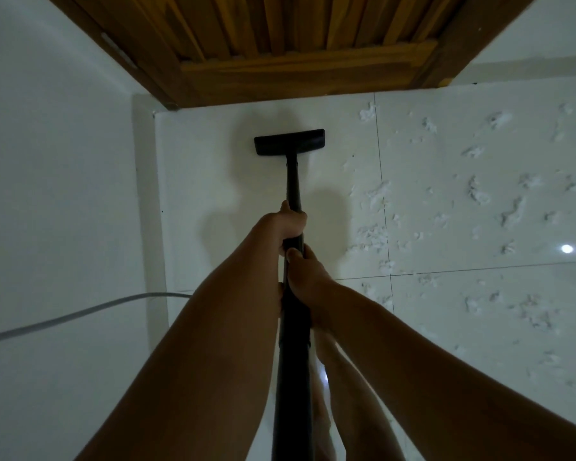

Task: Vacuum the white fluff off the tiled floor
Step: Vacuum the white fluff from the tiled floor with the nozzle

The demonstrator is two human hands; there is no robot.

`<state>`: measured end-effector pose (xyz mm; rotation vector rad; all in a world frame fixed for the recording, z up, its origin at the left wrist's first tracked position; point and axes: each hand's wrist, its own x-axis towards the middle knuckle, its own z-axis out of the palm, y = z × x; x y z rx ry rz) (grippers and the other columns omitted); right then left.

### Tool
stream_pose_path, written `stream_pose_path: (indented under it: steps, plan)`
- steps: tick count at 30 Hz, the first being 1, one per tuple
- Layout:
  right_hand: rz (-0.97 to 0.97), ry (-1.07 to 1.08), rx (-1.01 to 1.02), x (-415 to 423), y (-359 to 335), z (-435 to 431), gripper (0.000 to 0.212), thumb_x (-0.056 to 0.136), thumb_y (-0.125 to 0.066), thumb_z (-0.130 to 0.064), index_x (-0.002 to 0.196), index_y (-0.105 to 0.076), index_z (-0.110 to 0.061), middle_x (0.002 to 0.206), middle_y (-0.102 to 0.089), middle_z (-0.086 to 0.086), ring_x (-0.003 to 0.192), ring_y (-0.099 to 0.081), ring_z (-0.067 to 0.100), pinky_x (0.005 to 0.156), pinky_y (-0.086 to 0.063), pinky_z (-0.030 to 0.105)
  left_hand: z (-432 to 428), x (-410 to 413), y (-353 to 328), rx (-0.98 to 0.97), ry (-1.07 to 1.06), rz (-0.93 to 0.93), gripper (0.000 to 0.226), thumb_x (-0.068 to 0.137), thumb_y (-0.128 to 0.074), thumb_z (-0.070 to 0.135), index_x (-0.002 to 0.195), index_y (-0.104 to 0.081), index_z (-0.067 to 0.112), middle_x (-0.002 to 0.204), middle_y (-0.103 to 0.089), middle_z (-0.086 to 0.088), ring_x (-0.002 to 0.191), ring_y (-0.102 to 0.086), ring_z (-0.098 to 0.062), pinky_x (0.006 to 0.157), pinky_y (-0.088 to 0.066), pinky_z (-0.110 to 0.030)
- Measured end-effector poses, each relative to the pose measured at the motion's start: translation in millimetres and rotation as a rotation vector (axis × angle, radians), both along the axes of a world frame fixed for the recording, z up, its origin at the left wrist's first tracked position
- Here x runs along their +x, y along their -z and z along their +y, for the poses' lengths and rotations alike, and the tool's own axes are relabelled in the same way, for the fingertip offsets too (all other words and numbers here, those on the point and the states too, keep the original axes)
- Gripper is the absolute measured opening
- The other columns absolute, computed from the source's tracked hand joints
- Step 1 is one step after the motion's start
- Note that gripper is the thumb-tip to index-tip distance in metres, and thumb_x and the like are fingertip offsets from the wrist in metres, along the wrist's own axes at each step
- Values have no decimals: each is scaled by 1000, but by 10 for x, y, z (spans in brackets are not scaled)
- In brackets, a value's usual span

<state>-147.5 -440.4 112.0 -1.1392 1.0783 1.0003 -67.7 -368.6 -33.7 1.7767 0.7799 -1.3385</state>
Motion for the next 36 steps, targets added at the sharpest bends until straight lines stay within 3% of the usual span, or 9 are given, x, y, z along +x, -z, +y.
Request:
stream_pose_path:
  steps: [7,11,12,14,17,23,26,29,36]
  plan:
    - [88,9,83,-792,-171,157,43,106,-31,-31,147,-30,-46,59,-49,9,36,-48,15,40,-49,24,213,-789,-230,21,-11,39,60,109,-41,36,163,-15,31,141,-58,-25,118,-67,-37,99,-58,-53]
    - [-10,11,-22,-1281,-315,97,44,109,-27,-20,154,-28,-20,77,-33,-17,56,-38,-6,31,-32,2,226,-1310,-319,-1,29,43,60,109,-41,34,163,-15,25,136,-59,-26,115,-66,-38,98,-58,-52]
    - [-32,16,-26,-1390,-364,71,44,110,-27,-17,154,-27,-12,77,-25,-19,59,-37,-8,39,-34,-4,216,-1437,-319,-3,51,42,60,109,-41,34,163,-15,25,135,-59,-25,111,-67,-37,95,-59,-51]
    - [-36,-51,-27,-1623,-348,33,44,110,-28,-17,153,-29,-17,76,-32,-16,50,-45,-10,34,-35,1,182,-1684,-350,6,82,54,61,109,-40,34,163,-13,25,133,-59,-23,107,-67,-35,91,-59,-49]
    - [90,-19,56,-1990,-400,21,41,108,-31,-25,148,-34,-32,63,-48,8,36,-48,12,34,-45,17,133,-2076,-403,-4,27,94,63,109,-40,33,164,-10,31,135,-61,-25,114,-68,-36,99,-58,-54]
    - [113,25,73,-2649,-326,-80,37,106,-33,-31,141,-39,-39,62,-51,11,37,-50,17,40,-49,25,0,-2718,-369,-3,-33,107,65,109,-40,31,165,-7,33,140,-58,-26,117,-67,-38,99,-58,-54]
    - [109,-9,71,-2964,-289,-168,32,103,-35,-30,132,-48,-28,66,-52,14,39,-51,20,43,-50,29,-90,-3038,-273,-2,-7,103,67,108,-41,34,165,-6,33,145,-54,-25,124,-63,-40,104,-55,-55]
    - [90,-33,81,-3308,-262,-314,19,103,-35,-27,114,-49,-22,59,-49,12,36,-49,20,42,-48,29,-202,-3388,-228,28,75,98,71,106,-40,37,166,-4,29,158,-43,-22,137,-52,-40,116,-44,-55]
    - [2,-269,21,-4115,-428,-731,34,108,-30,-22,139,-42,-16,78,-54,13,41,-52,13,30,-42,15,-503,-4297,-236,31,89,96,72,106,-39,39,167,-3,24,159,-39,-22,141,-47,-40,119,-39,-53]
